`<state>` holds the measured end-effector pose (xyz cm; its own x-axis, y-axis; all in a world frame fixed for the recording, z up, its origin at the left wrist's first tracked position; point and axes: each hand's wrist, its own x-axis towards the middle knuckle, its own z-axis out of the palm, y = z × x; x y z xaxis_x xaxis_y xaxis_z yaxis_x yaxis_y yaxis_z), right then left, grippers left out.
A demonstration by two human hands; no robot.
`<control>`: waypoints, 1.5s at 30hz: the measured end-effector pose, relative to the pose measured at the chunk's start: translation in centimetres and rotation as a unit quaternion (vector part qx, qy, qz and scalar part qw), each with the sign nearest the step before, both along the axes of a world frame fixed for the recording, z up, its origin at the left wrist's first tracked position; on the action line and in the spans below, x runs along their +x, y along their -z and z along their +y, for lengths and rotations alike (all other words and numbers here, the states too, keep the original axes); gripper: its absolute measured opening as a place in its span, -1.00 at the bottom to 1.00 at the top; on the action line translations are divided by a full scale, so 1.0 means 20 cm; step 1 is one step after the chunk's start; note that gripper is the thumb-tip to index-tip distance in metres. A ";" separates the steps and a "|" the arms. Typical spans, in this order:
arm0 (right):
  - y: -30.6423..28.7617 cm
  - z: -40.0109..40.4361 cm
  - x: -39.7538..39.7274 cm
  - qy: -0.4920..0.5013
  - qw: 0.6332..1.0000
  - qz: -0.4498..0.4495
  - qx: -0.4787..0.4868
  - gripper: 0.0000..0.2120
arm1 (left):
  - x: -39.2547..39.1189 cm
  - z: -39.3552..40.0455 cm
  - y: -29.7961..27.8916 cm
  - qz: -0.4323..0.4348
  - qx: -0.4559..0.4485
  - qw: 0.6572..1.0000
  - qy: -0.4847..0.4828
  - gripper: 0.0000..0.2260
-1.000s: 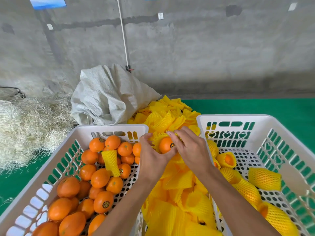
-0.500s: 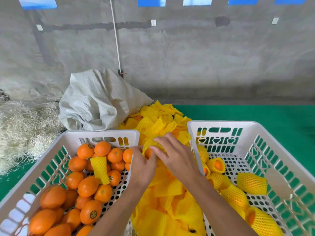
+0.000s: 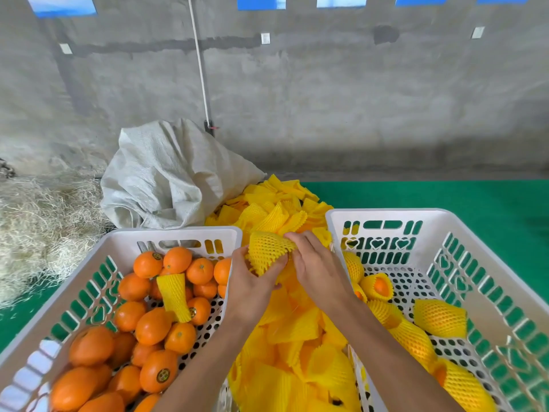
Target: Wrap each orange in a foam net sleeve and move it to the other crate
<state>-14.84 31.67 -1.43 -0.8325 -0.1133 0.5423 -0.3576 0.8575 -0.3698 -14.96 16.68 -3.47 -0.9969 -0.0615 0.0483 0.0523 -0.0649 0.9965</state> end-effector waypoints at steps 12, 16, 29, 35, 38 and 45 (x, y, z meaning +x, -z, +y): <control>-0.02 -0.10 0.05 -0.044 0.995 0.085 -0.033 -0.70 | -0.01 -0.04 0.03 0.071 -0.032 0.994 -0.082 -0.57; 0.03 -0.09 0.03 -0.004 0.994 -0.083 -0.069 -0.48 | -0.02 -0.05 0.03 0.057 -0.023 0.997 -0.044 -0.41; 0.03 -0.11 0.04 -0.040 0.994 -0.050 -0.091 -0.60 | -0.02 -0.01 0.00 0.032 -0.004 0.999 -0.041 -0.58; 0.04 -0.08 0.05 -0.005 0.990 -0.062 -0.128 -0.22 | 0.01 -0.03 0.02 0.110 -0.101 0.988 -0.024 -0.35; 0.07 -0.08 0.02 0.034 0.983 -0.111 -0.143 -0.09 | 0.02 -0.02 0.03 0.139 -0.170 0.975 0.023 -0.24; 0.03 0.06 -0.02 0.081 0.987 0.012 -0.141 -0.25 | 0.03 0.01 0.05 0.192 -0.171 0.962 0.093 -0.22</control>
